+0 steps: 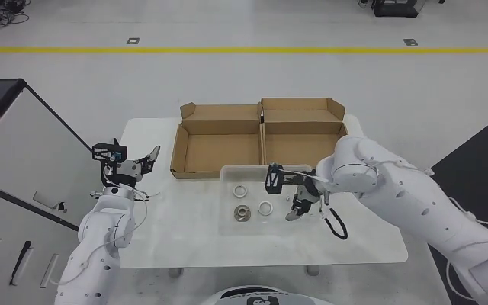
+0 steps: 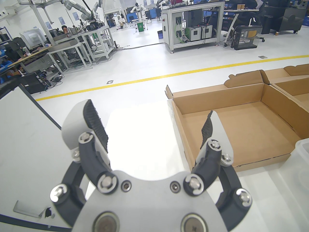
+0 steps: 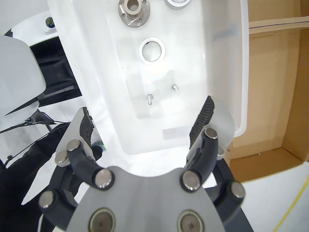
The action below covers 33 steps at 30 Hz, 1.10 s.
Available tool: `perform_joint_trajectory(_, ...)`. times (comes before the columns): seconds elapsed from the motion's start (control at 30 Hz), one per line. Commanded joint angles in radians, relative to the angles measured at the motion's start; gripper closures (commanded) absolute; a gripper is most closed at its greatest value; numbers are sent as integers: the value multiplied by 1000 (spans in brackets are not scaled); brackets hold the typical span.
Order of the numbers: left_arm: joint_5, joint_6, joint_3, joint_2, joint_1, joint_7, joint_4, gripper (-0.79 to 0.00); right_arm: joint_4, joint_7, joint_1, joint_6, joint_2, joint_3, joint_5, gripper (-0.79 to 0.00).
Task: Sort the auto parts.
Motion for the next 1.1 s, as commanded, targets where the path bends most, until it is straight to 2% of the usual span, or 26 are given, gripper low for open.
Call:
perform_joint_trajectory(0.0,0,0,0,0,0,0,0,-785,24,-1,15,0,-6,-22,19,-785)
perform_joint_trajectory(0.3,0,0,0,0,0,0,0,-785,110,-17,64,-16,-31,-93,36,-785)
perform_joint_trajectory(0.4,0,0,0,0,0,0,0,-785,131,-18,77,-17,-38,-113,31,-680)
perform_joint_trajectory(0.43,0,0,0,0,0,0,0,-785,141,-18,81,-15,-39,-114,25,-600)
perform_joint_trajectory(0.47,0,0,0,0,0,0,0,-785,147,-17,83,-15,-41,-116,20,-557)
perform_joint_trajectory(0.53,0,0,0,0,0,0,0,-785,159,-23,86,-17,-45,-117,26,-551)
perform_joint_trajectory(0.57,0,0,0,0,0,0,0,-785,163,-22,87,-18,-46,-118,26,-499)
perform_joint_trajectory(0.7,0,0,0,0,0,0,0,-785,178,-22,91,-22,-54,-139,23,-517)
perform_joint_trajectory(0.83,0,0,0,0,0,0,0,-785,202,-26,97,-25,-63,-167,26,-459)
perform_joint_trajectory(1.07,0,0,0,0,0,0,0,-785,246,-30,122,-29,-77,-229,42,-456)
